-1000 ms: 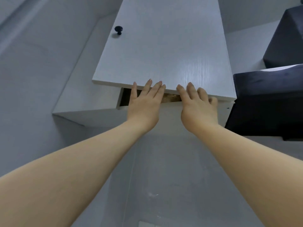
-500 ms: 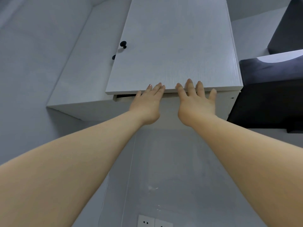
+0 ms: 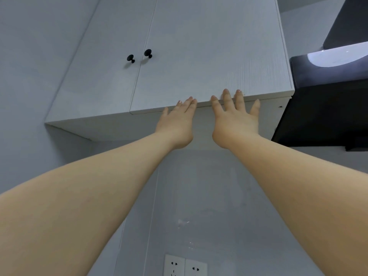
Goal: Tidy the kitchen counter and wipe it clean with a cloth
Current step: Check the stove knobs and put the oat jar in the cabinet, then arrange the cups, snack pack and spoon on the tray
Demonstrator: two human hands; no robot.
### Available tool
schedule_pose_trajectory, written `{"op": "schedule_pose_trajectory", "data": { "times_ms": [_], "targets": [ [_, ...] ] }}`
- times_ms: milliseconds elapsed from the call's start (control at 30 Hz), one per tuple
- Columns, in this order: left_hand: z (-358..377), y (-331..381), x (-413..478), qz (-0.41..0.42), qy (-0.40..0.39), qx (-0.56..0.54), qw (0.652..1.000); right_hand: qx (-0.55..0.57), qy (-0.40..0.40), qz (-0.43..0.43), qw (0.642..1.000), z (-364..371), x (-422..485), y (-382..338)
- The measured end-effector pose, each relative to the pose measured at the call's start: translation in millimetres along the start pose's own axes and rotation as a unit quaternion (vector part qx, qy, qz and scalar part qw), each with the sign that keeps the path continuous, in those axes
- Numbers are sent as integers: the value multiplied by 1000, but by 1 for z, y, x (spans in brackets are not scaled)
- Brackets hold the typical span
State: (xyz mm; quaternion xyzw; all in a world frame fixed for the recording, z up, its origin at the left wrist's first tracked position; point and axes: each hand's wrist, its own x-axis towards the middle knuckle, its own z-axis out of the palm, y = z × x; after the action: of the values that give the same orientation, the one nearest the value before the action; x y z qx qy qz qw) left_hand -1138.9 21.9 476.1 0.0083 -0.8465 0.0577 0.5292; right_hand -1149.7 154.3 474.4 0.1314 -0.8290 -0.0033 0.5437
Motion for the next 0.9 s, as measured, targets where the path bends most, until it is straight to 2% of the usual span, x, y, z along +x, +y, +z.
{"op": "schedule_pose_trajectory", "data": {
  "times_ms": [200,333,400,567,767,900],
  "targets": [
    [-4,0,-2,7,-20,-7,1000,31,-6,-2,999,-2,-2,0],
    [1,-1,-16,9,-14,6,1000,134,13,7,991,11,-17,-3],
    [11,-1,-35,-2,-19,-13,1000,178,-6,29,984,26,-37,-5],
    [53,-4,-105,-23,-57,-61,996,213,-87,39,972,67,-94,-15],
    [107,-8,-205,-100,-183,-106,972,246,-236,43,939,116,-177,-39],
    [134,-9,-275,-136,-285,-122,941,252,-326,45,910,148,-245,-59]
  ]
}}
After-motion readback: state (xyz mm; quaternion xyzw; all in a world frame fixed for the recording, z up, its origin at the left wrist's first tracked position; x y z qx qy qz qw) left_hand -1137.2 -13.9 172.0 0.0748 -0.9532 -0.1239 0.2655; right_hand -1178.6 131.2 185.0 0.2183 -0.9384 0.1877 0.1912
